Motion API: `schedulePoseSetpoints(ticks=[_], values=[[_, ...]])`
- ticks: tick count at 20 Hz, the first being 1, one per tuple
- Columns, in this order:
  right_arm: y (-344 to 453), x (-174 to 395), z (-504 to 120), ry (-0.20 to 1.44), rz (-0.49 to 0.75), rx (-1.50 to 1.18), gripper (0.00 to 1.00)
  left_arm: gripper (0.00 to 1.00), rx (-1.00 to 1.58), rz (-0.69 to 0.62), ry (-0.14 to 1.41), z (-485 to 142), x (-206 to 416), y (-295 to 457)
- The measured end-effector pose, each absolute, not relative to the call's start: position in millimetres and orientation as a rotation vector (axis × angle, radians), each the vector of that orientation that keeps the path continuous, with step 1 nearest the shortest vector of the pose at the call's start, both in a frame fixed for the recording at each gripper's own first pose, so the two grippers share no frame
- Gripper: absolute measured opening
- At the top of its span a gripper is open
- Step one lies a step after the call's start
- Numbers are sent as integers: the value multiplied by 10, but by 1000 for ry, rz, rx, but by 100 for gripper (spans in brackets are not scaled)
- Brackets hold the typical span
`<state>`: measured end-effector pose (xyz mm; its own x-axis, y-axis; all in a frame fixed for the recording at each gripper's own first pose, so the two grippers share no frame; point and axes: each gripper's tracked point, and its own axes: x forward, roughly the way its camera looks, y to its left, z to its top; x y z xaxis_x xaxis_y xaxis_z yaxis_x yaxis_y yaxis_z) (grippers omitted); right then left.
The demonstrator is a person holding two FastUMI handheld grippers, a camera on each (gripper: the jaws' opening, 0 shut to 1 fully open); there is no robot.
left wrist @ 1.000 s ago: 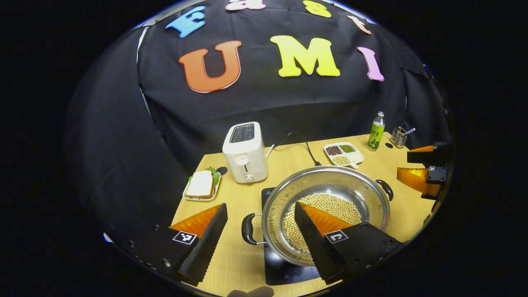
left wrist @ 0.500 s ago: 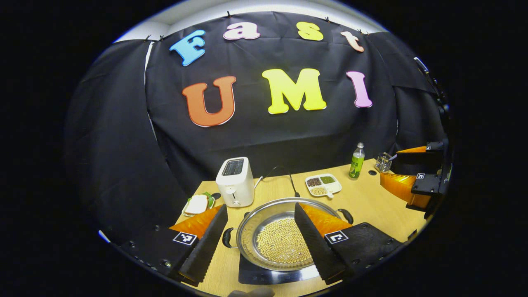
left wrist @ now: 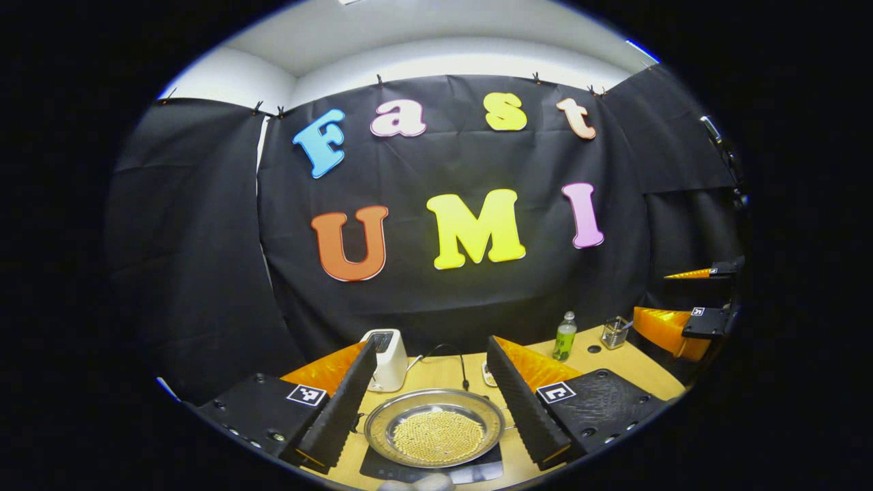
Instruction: First push the handle of the pot to place it horizontally, then grasp the pot with both hands and set it on the induction cooktop.
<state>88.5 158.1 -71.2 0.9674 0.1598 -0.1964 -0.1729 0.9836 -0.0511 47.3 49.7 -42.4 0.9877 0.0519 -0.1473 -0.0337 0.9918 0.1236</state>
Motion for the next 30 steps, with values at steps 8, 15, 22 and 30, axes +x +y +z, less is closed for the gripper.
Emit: schedulePoseSetpoints(ticks=[8, 15, 22, 30], values=[[438, 431, -295, 99, 81, 45, 100, 96, 79, 40, 61, -9, 37, -178], [-62, 112, -452, 99, 45, 100, 100, 96, 80, 62, 21, 54, -169, -427], [-235, 66, -506, 106, 38, 103, 100, 96, 86, 85, 55, -104, -242, -526], [-225, 117, -494, 106, 55, 91, 100, 96, 83, 84, 68, -173, -200, -622]])
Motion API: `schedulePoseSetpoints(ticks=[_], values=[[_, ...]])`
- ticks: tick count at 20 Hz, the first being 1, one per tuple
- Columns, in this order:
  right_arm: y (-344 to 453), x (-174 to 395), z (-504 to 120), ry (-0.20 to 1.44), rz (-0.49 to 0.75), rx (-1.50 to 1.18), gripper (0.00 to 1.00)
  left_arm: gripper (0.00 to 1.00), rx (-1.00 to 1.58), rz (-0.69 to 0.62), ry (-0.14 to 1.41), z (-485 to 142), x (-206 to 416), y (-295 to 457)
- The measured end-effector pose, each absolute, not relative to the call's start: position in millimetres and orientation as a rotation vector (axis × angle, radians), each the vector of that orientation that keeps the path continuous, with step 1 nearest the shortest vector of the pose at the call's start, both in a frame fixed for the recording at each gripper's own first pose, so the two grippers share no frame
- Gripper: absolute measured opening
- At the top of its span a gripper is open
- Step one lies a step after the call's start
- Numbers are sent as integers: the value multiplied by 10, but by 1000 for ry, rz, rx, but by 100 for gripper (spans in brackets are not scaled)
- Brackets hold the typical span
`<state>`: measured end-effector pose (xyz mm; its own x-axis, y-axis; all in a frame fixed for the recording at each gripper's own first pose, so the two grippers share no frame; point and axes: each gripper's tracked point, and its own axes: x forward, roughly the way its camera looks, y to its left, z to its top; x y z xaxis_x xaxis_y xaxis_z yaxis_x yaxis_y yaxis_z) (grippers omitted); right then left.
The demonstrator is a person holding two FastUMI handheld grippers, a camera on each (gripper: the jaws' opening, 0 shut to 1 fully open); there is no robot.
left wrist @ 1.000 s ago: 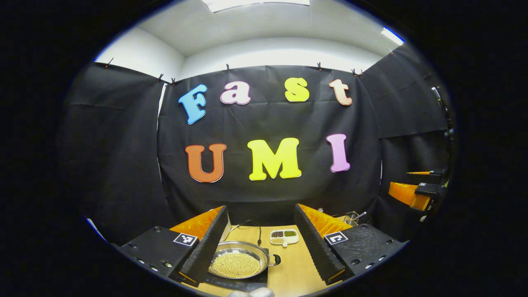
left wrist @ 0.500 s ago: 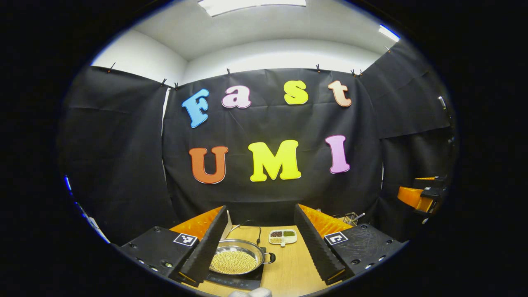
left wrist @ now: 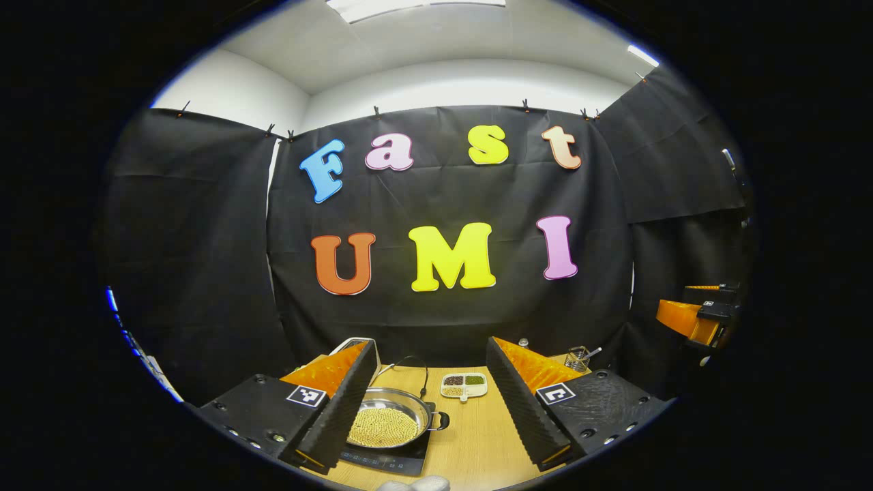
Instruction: First push the handle of the pot to place it horizontally, then grasp the pot with both hands and set it on the induction cooktop.
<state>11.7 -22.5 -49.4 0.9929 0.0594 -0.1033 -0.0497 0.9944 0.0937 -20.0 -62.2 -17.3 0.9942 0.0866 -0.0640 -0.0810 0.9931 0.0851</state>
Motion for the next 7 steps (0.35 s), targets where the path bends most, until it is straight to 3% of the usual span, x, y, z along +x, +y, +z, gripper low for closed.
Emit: schedulePoseSetpoints(ticks=[7], values=[[-219, 174, -504, 111, 61, 86, 100, 96, 90, 88, 80, -240, -124, -612]])
